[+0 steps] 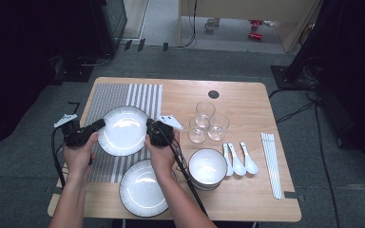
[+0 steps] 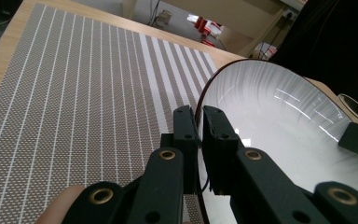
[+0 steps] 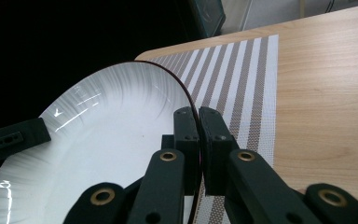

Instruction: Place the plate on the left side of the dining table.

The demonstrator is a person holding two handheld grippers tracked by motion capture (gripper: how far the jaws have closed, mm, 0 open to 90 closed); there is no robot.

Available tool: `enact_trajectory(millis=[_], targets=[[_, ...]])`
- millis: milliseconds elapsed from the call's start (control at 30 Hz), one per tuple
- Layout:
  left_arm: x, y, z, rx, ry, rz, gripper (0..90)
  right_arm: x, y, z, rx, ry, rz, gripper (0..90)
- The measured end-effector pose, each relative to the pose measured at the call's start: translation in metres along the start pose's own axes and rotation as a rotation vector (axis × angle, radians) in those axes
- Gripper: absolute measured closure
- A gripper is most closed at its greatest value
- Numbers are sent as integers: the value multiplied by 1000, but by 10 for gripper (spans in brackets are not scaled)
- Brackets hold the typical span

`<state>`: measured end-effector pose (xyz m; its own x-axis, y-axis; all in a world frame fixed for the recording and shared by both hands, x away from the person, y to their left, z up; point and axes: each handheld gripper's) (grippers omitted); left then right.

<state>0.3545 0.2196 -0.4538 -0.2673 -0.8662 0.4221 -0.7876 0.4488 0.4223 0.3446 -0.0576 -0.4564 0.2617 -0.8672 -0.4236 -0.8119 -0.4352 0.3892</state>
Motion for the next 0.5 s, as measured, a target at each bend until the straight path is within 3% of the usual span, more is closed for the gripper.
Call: enact_trajectory(millis=[500], targets=[[-10, -19, 0, 5, 26, -32, 861, 11, -31, -6, -16, 49, -14, 866]])
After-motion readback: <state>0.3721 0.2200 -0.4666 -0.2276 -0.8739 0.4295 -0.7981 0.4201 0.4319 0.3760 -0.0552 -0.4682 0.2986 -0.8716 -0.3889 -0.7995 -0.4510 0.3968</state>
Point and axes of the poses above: each handheld gripper's, and its own axes: y roughly backward along the jaws, z roughly out of its underside, x roughly to its right
